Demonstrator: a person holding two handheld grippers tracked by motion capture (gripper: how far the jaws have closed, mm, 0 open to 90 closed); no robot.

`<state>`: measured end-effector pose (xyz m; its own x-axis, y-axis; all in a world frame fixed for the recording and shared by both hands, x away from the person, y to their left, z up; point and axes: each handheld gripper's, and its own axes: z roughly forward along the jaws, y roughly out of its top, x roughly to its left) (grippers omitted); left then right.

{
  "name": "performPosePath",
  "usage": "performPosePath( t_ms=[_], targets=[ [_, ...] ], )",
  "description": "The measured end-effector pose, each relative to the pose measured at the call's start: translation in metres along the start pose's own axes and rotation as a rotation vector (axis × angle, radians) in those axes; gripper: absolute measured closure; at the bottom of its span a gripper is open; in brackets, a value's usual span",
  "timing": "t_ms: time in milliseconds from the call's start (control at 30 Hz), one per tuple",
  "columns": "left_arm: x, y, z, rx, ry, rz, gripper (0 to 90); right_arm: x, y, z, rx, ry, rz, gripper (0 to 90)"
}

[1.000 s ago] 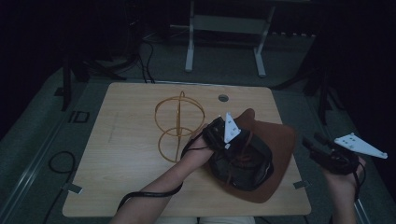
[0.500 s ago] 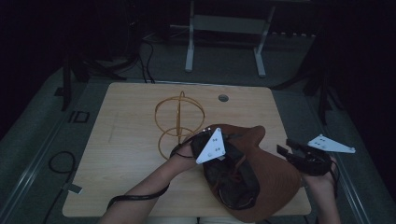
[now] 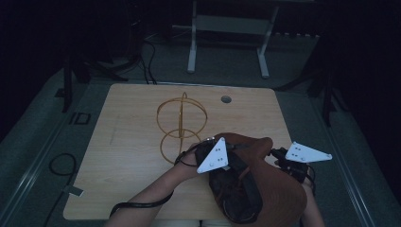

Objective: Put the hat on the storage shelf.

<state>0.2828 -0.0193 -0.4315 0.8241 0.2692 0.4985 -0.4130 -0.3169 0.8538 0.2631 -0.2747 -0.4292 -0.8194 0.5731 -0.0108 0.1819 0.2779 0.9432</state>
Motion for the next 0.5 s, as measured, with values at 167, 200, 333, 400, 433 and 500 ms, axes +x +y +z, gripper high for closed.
performPosePath(
  t_ms=[167, 200, 333, 400, 433, 500],
  targets=[
    [-0.002, 0.000, 0.002, 0.008, -0.004, -0.015, 87.0, 0.008, 0.004, 0.011, 0.010, 0.069, -0.056, 50.5],
    [-0.002, 0.001, 0.002, 0.010, -0.002, -0.020, 86.9, 0.008, 0.005, 0.011, 0.007, 0.075, -0.050, 52.8],
    [-0.001, 0.004, 0.004, 0.034, 0.022, -0.024, 86.8, 0.008, 0.010, 0.014, 0.016, 0.100, -0.041, 62.2],
    [-0.002, 0.004, 0.005, 0.037, 0.022, -0.029, 86.8, 0.007, 0.011, 0.014, 0.021, 0.097, -0.041, 64.3],
    [-0.002, 0.004, 0.005, 0.038, 0.026, -0.029, 86.8, 0.007, 0.011, 0.014, 0.026, 0.095, -0.038, 65.8],
    [-0.002, 0.003, 0.005, 0.040, 0.017, -0.037, 86.8, 0.005, 0.011, 0.014, 0.038, 0.096, -0.036, 68.4]
  ],
)
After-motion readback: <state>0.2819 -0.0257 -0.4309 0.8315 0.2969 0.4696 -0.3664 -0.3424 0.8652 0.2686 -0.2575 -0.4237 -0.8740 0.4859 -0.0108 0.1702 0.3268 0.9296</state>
